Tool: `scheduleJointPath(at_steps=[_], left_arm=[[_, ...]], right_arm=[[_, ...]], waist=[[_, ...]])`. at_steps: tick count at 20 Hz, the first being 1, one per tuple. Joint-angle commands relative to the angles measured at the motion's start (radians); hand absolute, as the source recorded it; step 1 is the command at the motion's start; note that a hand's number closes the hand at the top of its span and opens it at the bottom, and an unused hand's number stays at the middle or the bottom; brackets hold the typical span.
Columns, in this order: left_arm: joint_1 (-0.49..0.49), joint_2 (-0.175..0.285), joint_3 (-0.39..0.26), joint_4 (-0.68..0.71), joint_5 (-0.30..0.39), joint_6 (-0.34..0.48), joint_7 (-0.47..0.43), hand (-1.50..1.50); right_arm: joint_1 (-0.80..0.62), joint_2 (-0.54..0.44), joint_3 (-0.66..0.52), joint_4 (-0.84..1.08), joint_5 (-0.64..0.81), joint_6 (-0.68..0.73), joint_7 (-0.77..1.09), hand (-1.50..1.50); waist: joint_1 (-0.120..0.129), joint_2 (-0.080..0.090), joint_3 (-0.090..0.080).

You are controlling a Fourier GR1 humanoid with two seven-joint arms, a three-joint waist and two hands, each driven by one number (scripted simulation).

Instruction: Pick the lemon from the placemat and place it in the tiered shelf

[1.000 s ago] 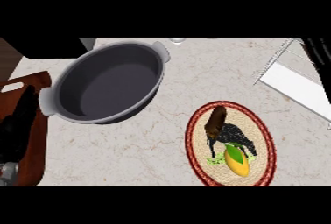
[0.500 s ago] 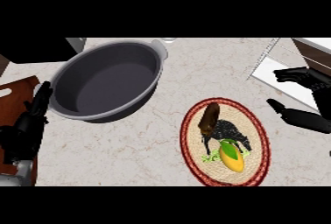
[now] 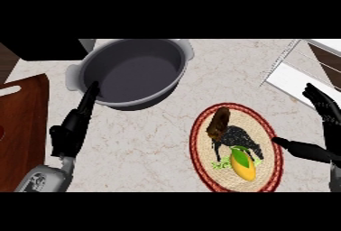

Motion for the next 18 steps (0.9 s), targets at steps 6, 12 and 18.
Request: scheduleJointPath(at_steps=[6,12,18], left_arm=[[-0.032,-0.060,-0.024,0.056,-0.040,-0.015,-0.011,0.00],[-0.031,-0.025,0.025,0.047,-0.016,-0.051,0.014,0.00],[-0.039,-0.068,-0.010,0.052,-0.049,-0.033,0.012,0.00]], right_arm=[[0.081,-0.190,0.108,-0.192,0.155,0.144,0.158,-1.50],[0.107,-0.253,0.193,-0.514,0.281,0.147,0.517,-1.50],[0.102,-0.387,0.315,-0.657,0.462,0.282,0.737,-1.50]], waist=[[0.009,-0.004,-0.005],[0.009,-0.007,-0.006],[0.012,-0.006,-0.007]])
